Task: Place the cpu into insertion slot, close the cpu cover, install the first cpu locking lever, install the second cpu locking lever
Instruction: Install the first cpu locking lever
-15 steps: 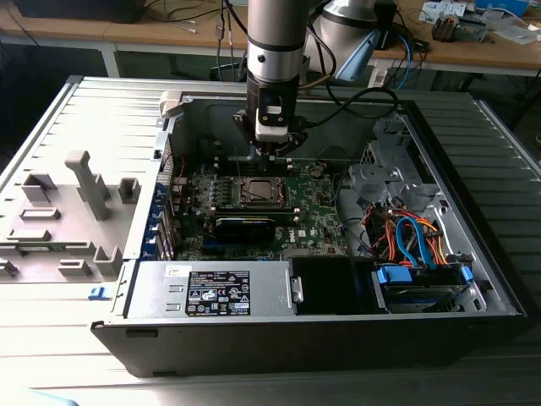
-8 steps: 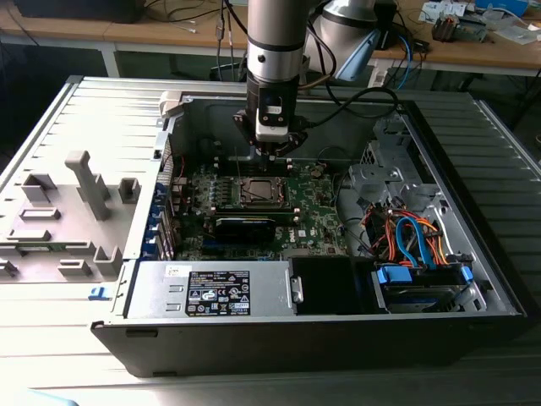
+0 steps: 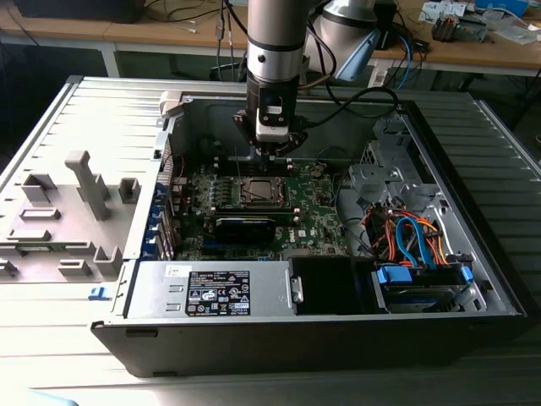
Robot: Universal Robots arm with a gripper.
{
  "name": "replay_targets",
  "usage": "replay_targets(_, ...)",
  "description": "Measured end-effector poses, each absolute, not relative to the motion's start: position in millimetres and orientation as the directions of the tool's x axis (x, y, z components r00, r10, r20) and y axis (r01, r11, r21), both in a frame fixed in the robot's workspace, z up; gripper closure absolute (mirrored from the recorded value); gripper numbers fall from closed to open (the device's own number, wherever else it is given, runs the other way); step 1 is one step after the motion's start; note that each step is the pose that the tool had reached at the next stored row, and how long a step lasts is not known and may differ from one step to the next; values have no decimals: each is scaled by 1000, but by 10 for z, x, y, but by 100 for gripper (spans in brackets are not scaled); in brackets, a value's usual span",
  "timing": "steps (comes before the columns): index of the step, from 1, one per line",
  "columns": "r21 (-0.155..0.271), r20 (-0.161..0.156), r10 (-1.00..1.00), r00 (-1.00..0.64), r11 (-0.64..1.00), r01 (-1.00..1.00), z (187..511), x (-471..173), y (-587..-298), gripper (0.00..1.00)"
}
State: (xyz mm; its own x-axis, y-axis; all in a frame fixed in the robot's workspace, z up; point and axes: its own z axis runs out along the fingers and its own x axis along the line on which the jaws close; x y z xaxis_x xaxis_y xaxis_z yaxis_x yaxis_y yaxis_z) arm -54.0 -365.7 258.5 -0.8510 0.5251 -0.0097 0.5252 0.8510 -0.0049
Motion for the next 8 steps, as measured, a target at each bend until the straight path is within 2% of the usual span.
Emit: replay_targets(8,-5,-10,521,-853,853,521,2585,-540,-3657,89)
